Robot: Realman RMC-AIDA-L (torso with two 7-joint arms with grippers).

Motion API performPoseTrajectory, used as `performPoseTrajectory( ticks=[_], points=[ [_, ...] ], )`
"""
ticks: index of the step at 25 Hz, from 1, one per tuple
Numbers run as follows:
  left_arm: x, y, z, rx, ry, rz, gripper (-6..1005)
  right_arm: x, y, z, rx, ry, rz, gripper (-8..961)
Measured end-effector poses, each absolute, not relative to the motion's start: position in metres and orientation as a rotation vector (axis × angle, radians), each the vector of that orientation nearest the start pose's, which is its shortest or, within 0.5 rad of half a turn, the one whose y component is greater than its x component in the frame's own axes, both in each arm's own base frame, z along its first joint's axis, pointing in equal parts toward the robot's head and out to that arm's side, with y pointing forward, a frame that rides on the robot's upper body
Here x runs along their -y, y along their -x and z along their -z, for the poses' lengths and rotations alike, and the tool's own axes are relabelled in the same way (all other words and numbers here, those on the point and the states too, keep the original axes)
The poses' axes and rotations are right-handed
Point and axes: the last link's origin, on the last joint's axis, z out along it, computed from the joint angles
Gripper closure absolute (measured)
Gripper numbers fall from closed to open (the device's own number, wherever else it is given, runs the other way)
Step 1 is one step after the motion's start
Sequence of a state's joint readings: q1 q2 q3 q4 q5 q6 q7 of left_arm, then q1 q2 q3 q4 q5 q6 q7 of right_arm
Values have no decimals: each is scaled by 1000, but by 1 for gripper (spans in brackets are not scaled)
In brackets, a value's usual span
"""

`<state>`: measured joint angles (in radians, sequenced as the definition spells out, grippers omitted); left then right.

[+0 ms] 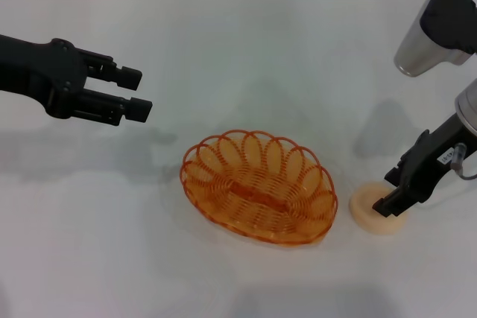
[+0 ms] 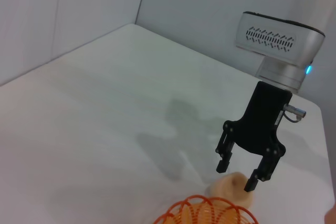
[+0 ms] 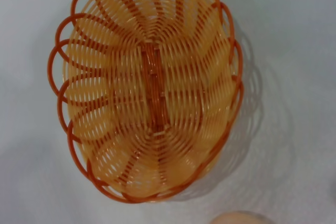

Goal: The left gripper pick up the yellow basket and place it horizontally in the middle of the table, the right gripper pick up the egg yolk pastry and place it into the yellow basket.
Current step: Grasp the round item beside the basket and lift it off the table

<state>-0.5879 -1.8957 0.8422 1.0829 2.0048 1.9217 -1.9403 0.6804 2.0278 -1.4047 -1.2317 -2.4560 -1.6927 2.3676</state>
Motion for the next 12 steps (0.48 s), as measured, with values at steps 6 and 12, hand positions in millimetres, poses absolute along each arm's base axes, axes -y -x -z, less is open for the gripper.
performPoseTrajectory(
  ticks=[6, 12],
  points=[
    [-337, 204, -103, 692, 2993, 373, 350, -343, -175, 7, -758, 2882, 627, 414],
    [-336, 206, -102, 703, 2990, 376, 350, -342, -177, 7, -775, 2882, 639, 604]
  ],
)
